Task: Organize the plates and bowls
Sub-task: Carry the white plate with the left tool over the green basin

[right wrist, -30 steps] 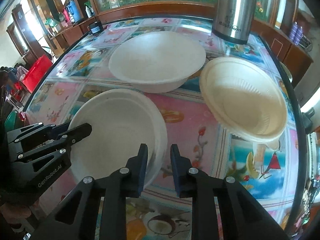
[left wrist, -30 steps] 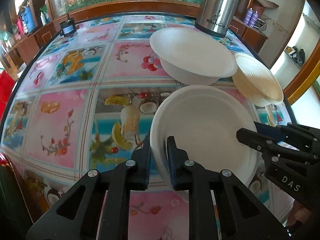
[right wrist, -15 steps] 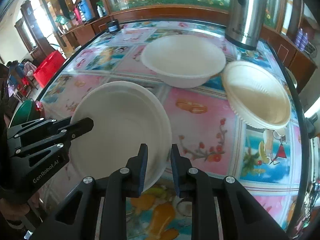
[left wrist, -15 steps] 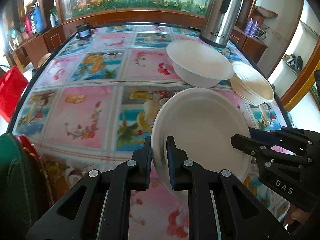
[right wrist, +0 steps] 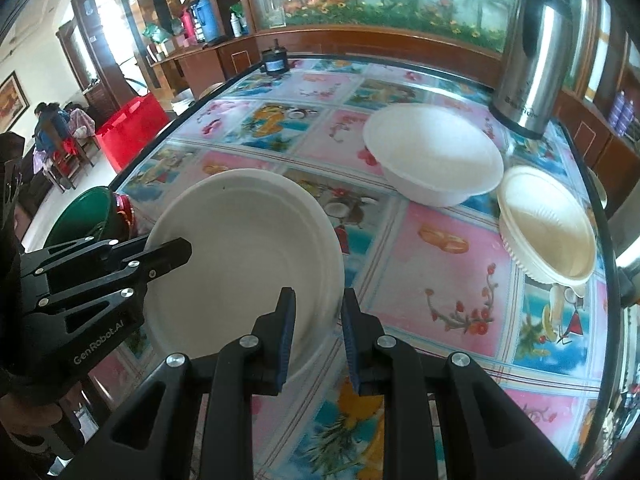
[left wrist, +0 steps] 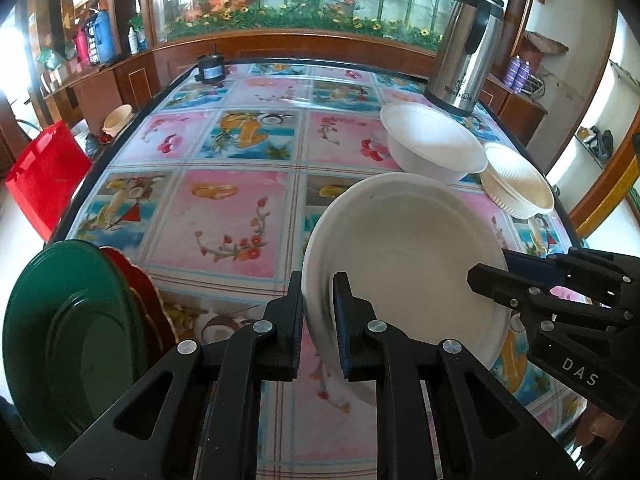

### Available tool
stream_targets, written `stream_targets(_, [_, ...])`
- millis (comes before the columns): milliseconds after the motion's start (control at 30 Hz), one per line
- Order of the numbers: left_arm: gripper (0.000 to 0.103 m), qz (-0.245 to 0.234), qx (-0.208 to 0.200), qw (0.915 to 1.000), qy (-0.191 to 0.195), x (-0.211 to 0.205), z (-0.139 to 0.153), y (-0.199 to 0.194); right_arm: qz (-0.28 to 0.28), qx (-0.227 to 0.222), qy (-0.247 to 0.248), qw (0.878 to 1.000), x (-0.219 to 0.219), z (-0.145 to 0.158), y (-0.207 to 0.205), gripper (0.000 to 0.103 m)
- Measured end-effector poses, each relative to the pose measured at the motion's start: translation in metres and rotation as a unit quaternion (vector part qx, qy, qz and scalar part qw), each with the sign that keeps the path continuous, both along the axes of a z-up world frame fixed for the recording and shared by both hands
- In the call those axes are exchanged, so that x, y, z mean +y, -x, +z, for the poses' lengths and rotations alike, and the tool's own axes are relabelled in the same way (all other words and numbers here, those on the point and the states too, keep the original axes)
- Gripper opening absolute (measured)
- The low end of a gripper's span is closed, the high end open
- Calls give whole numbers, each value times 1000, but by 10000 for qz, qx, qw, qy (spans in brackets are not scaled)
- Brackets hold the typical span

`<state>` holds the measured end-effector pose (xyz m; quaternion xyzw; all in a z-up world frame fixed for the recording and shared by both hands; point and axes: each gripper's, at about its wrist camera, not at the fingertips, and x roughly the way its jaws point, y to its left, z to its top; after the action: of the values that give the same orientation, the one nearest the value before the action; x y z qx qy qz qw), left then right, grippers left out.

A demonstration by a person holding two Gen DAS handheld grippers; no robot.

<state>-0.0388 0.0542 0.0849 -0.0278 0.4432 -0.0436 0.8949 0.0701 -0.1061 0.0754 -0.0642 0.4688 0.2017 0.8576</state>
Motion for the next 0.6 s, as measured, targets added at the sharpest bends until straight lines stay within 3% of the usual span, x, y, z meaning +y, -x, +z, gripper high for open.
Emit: stream_targets(600, [14, 322, -211, 9993, -30, 46, 20, 25, 438, -295, 12, 9986, 45, 23, 14, 25])
